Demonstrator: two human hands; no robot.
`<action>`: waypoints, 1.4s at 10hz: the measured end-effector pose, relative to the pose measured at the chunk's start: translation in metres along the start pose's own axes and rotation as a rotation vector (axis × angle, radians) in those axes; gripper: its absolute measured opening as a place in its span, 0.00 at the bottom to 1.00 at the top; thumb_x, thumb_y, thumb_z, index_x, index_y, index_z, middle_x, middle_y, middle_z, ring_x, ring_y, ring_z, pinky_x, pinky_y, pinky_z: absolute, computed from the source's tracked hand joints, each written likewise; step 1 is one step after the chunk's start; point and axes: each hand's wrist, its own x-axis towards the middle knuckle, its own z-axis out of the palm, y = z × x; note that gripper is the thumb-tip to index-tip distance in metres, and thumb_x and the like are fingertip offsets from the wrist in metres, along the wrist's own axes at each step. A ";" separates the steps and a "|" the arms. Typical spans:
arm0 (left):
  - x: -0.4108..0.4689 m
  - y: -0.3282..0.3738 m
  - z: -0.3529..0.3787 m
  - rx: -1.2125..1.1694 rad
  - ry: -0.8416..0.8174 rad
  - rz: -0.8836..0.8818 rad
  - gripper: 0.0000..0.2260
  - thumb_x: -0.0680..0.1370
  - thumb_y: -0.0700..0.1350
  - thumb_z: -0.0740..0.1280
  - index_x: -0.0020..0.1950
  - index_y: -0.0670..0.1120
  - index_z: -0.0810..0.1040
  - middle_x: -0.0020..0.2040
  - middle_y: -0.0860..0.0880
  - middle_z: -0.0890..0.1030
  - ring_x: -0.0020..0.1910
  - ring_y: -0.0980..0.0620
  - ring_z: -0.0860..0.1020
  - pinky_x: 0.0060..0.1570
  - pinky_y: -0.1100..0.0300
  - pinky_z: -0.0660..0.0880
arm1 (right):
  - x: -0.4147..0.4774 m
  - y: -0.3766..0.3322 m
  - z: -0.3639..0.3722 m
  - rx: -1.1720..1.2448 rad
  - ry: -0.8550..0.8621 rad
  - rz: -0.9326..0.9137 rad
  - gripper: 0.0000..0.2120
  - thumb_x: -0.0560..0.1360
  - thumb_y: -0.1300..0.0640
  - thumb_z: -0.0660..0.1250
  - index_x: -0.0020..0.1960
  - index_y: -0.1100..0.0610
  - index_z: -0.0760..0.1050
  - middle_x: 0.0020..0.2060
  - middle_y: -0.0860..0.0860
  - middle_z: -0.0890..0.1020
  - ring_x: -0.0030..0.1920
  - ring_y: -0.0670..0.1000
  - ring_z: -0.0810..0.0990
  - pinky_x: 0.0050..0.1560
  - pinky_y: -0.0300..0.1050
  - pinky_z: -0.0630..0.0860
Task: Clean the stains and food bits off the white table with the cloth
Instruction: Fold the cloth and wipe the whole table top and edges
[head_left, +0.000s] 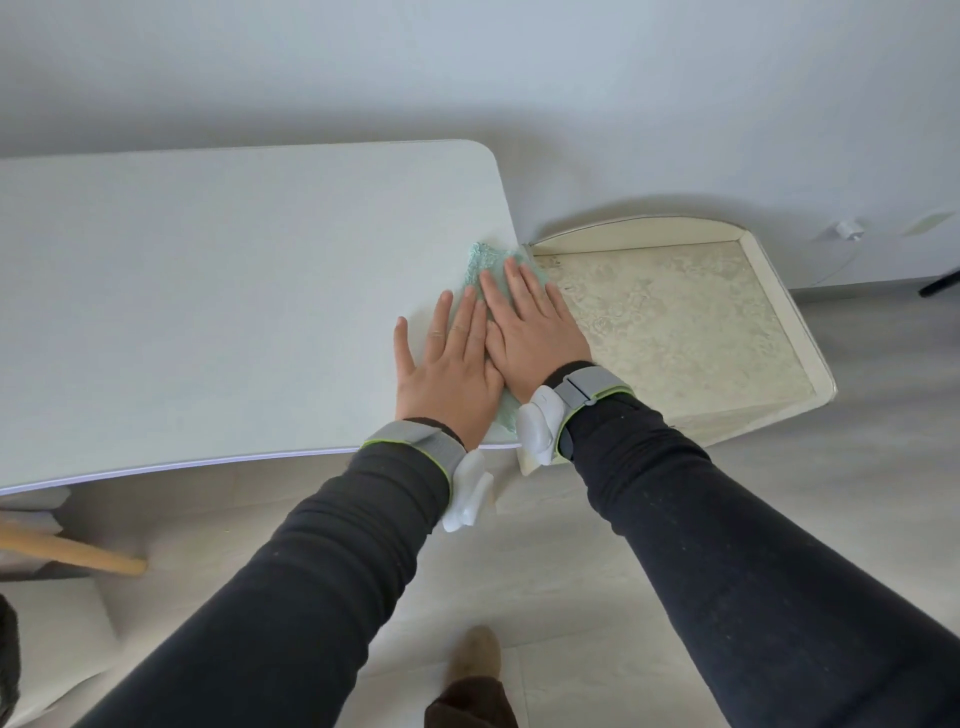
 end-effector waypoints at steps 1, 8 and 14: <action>0.008 -0.012 -0.002 -0.014 0.005 -0.014 0.26 0.82 0.53 0.42 0.78 0.50 0.40 0.78 0.56 0.40 0.78 0.53 0.38 0.74 0.40 0.38 | 0.010 -0.011 -0.001 -0.002 -0.027 0.008 0.26 0.82 0.50 0.45 0.78 0.52 0.44 0.78 0.55 0.44 0.78 0.52 0.42 0.76 0.48 0.40; 0.003 -0.253 -0.032 0.031 -0.006 -0.048 0.25 0.82 0.52 0.41 0.78 0.50 0.40 0.79 0.55 0.41 0.78 0.52 0.39 0.74 0.39 0.39 | 0.096 -0.239 0.019 0.000 -0.069 -0.027 0.27 0.82 0.50 0.44 0.78 0.55 0.41 0.78 0.56 0.41 0.78 0.54 0.40 0.78 0.51 0.41; -0.067 -0.507 -0.055 0.003 -0.020 -0.310 0.25 0.82 0.52 0.40 0.78 0.50 0.38 0.78 0.55 0.38 0.77 0.53 0.37 0.74 0.40 0.39 | 0.152 -0.509 0.053 -0.020 -0.108 -0.274 0.27 0.82 0.49 0.44 0.78 0.54 0.41 0.78 0.56 0.42 0.78 0.53 0.40 0.78 0.50 0.39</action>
